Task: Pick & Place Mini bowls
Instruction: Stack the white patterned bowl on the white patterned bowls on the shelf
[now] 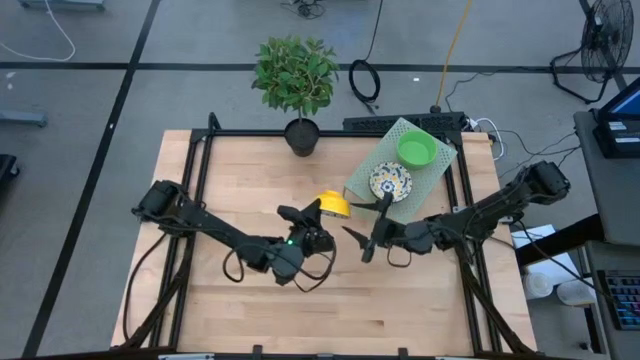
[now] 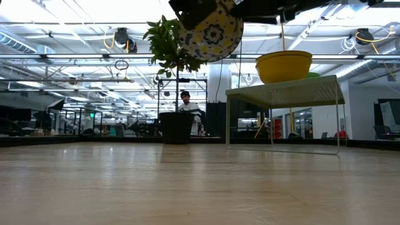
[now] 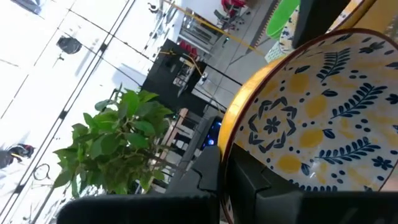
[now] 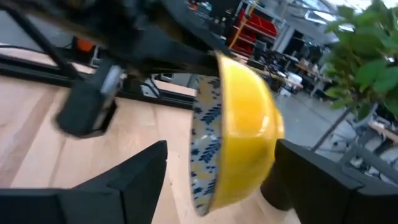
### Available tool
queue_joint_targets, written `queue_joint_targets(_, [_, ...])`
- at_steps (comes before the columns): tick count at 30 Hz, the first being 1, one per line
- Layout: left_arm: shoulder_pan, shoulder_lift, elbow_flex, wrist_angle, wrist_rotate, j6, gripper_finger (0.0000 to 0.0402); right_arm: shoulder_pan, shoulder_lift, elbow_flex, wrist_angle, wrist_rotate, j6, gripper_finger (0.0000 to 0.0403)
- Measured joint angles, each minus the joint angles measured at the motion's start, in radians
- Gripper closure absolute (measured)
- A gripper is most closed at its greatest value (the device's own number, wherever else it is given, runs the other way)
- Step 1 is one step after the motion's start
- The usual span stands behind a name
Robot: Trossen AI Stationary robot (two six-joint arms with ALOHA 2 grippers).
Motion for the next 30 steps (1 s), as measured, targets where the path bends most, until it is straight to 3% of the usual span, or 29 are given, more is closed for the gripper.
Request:
queue_joint_targets(12, [-0.005, 0.000, 0.002, 0.001, 0.033, -0.038, 0.0392, -0.051, 0.000, 0.000, -0.010, 0.086, 0.032, 0.0193])
queue_joint_targets(23, [-0.004, -0.002, 0.002, 0.008, 0.088, -0.113, 0.0374, -0.056, 0.000, 0.000, -0.020, 0.130, -0.013, 0.0379])
queue_joint_targets(30, [-0.024, -0.002, 0.002, -0.001, 0.189, -0.135, 0.0368, -0.055, -0.001, 0.000, -0.053, 0.123, -0.019, 0.0398])
